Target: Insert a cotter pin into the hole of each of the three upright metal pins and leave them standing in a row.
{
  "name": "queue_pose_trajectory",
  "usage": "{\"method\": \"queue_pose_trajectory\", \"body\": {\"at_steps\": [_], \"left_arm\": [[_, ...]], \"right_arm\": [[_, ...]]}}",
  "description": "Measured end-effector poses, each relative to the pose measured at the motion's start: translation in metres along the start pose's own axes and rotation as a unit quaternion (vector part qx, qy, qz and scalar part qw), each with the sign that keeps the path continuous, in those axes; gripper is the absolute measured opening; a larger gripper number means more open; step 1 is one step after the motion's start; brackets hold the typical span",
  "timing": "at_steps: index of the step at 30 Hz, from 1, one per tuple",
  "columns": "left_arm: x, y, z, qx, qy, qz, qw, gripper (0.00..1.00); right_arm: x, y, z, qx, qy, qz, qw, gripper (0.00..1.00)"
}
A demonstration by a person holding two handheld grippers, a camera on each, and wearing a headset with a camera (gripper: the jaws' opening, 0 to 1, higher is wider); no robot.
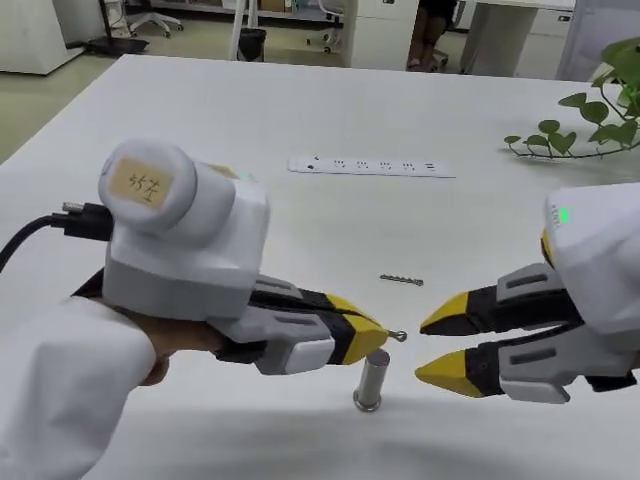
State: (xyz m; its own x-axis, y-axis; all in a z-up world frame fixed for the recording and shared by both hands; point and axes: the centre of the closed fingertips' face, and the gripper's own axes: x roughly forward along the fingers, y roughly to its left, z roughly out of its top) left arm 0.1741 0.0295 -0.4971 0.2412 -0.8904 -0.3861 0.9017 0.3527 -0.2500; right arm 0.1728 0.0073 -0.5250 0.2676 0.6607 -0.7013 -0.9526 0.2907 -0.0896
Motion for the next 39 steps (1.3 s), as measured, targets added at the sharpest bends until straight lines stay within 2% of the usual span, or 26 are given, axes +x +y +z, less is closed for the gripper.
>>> {"method": "queue_pose_trajectory", "body": {"at_steps": [2,5,7,10,13,20,25,28,32,39], "left_arm": [[0.000,-0.002,0.001,0.027,-0.004,-0.009,0.9996,0.00],[-0.002,-0.005,0.001,0.060,-0.004,-0.018,0.9980,0.00],[-0.002,-0.006,0.000,0.069,-0.002,-0.024,0.9974,0.00],[-0.003,-0.010,0.001,0.104,-0.009,-0.037,0.9938,0.00],[-0.003,-0.012,0.000,0.128,-0.009,-0.045,0.9908,0.00],[-0.003,-0.019,-0.002,0.154,-0.012,-0.063,0.9859,0.00],[-0.003,-0.024,-0.002,0.159,-0.016,-0.072,0.9846,0.00],[-0.003,-0.024,-0.004,0.162,-0.011,-0.074,0.9840,0.00],[-0.003,-0.025,-0.007,0.156,-0.011,-0.081,0.9844,0.00],[-0.004,-0.027,-0.012,0.163,0.001,-0.089,0.9826,0.00]], "right_arm": [[0.000,0.002,0.001,0.015,-0.007,0.004,0.9999,0.17],[0.001,0.009,0.002,0.033,-0.013,0.026,0.9990,0.16],[0.001,0.014,0.002,0.036,-0.016,0.039,0.9985,0.16],[0.003,0.021,0.002,0.046,-0.018,0.061,0.9969,0.17],[0.003,0.022,0.001,0.047,-0.020,0.064,0.9967,0.15],[0.004,0.026,0.008,0.044,-0.032,0.074,0.9958,0.09],[0.005,0.028,0.010,0.041,-0.034,0.083,0.9951,0.04],[0.006,0.028,0.010,0.040,-0.034,0.084,0.9951,0.00],[0.007,0.034,0.009,0.031,-0.029,0.095,0.9946,0.00],[0.005,0.037,0.009,0.026,-0.026,0.105,0.9938,0.00]]}}
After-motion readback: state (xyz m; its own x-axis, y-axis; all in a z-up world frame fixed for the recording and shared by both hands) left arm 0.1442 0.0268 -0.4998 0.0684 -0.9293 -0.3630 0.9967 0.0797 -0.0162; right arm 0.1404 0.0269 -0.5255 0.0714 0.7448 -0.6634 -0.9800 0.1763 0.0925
